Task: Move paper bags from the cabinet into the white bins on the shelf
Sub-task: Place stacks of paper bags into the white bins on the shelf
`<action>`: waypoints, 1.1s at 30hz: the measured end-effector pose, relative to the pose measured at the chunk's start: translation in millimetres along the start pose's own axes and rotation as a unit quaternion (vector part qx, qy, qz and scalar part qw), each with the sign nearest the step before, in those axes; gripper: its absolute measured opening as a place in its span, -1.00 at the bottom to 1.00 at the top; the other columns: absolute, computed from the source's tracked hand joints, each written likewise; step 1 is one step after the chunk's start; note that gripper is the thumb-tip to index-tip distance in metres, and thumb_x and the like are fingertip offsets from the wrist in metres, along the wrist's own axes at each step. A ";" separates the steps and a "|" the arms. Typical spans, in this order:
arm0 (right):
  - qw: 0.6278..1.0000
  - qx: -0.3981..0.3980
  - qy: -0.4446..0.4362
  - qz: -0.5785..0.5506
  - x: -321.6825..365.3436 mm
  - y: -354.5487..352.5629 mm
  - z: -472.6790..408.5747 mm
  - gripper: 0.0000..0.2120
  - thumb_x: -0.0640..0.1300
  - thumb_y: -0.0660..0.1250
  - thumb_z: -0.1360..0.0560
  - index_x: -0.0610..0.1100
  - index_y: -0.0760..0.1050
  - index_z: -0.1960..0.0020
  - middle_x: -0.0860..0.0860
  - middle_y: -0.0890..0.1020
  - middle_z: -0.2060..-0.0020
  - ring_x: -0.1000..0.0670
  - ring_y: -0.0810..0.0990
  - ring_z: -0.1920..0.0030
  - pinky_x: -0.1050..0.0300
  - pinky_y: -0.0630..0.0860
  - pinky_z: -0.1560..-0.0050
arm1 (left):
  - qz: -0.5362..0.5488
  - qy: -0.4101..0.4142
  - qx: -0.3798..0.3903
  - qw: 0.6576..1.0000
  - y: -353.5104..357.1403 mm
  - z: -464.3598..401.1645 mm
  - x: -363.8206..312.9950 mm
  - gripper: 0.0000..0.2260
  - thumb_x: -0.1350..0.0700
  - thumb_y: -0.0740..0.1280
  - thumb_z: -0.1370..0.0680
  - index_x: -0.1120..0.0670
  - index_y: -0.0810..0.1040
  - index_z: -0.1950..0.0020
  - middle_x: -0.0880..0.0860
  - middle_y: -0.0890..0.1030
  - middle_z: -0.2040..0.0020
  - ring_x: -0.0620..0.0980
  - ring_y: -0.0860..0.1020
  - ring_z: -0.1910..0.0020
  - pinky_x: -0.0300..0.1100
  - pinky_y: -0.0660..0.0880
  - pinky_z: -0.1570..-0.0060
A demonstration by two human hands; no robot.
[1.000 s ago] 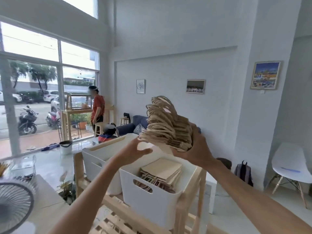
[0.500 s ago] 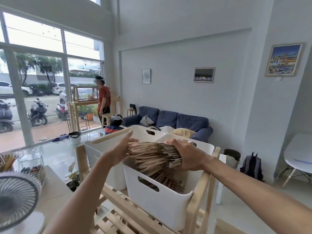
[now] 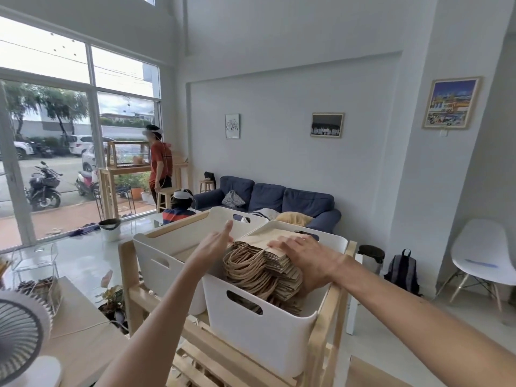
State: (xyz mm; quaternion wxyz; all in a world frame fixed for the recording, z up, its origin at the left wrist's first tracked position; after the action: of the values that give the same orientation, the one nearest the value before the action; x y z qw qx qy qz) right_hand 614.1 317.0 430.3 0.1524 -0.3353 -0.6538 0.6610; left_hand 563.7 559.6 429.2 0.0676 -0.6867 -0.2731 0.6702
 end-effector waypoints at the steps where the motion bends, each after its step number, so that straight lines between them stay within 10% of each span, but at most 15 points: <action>1: 1.000 0.015 0.019 -0.007 -0.3 -4.7 3.5 0.32 0.29 0.63 -0.12 0.22 -0.22 -0.57 -0.01 0.04 -0.61 -0.09 0.03 -0.59 -0.16 -0.02 -0.58 | -0.008 -0.001 -0.008 1.000 1.9 -0.3 -0.3 -0.33 -0.27 -0.05 -0.64 0.24 0.58 -0.26 0.18 0.53 -0.30 0.04 0.46 -0.16 0.02 0.32 -0.32; 4: 0.968 0.077 0.079 -0.224 -2.4 -23.8 26.6 0.37 0.26 0.63 -0.19 0.19 -0.35 -0.58 0.04 -0.11 -0.63 -0.01 -0.09 -0.62 -0.08 -0.05 -0.59 | -0.028 -0.011 -0.033 0.999 3.4 -3.9 4.2 -0.35 -0.25 -0.05 -0.65 0.22 0.61 -0.21 0.20 0.53 -0.32 0.08 0.47 -0.19 0.03 0.32 -0.31; 8: 0.703 0.016 0.166 -0.692 -4.7 -43.4 43.4 -0.23 -0.03 0.49 -0.49 0.04 0.12 -0.54 0.03 0.46 -0.34 0.03 0.47 -0.27 0.08 0.41 -0.23 | -0.054 -0.017 -0.045 0.997 4.0 -6.9 9.5 -0.34 -0.30 -0.05 -0.62 0.16 0.61 -0.21 0.19 0.54 -0.31 0.16 0.49 -0.27 0.10 0.34 -0.36; 12: 0.516 -0.012 0.341 -0.786 4.8 -31.8 30.5 -0.66 0.01 0.29 -0.58 -0.31 0.46 -0.02 -0.21 0.59 0.16 -0.20 0.58 -0.10 -0.16 0.42 -0.25 | -0.056 -0.025 -0.045 0.997 5.4 -4.8 9.1 -0.34 -0.31 -0.06 -0.61 0.16 0.61 -0.20 0.19 0.56 -0.28 0.16 0.51 -0.23 0.14 0.36 -0.34; 17: 0.502 0.000 0.398 -0.768 7.8 16.2 -9.8 -0.40 0.24 0.30 -0.44 -0.21 0.61 -0.23 -0.21 0.72 -0.07 -0.23 0.65 -0.19 -0.17 0.44 -0.37 | -0.054 -0.039 -0.039 0.997 4.3 -2.4 7.6 -0.32 -0.36 -0.06 -0.55 0.13 0.61 -0.16 0.18 0.57 -0.24 0.18 0.53 -0.20 0.16 0.39 -0.32; 29: 0.555 0.021 0.449 -0.700 34.0 -9.4 -19.5 -0.56 0.17 0.18 -0.58 -0.21 0.56 0.01 -0.15 0.67 0.07 -0.18 0.55 0.15 -0.11 0.28 -0.34 | -0.112 -0.025 -0.040 0.993 2.9 -0.2 9.4 -0.45 -0.22 -0.02 -0.49 0.09 0.58 -0.14 0.16 0.61 -0.17 0.16 0.56 -0.11 0.14 0.45 -0.24; 33: 0.556 0.046 0.448 -0.699 34.2 -12.3 -9.8 -0.48 0.17 0.13 -0.61 -0.25 0.52 -0.25 -0.21 0.62 -0.23 -0.27 0.53 -0.22 -0.33 0.01 -0.50 | -0.160 0.005 -0.043 0.986 4.3 8.0 4.4 -0.58 -0.12 0.01 -0.59 0.12 0.54 -0.04 0.18 0.60 -0.12 0.19 0.55 -0.06 0.11 0.47 -0.18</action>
State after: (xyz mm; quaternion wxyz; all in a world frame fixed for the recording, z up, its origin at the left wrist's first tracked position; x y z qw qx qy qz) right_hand 592.6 347.5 434.7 0.8546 -0.0186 -0.4994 0.1413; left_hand 557.1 555.8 422.6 0.1451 -0.6398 -0.4078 0.6351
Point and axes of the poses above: each hand's wrist, its own z-axis away from the middle knuckle, its own y-axis out of the palm, x = y × z, the point moved 2 cm from there along -z, towards the middle knuckle
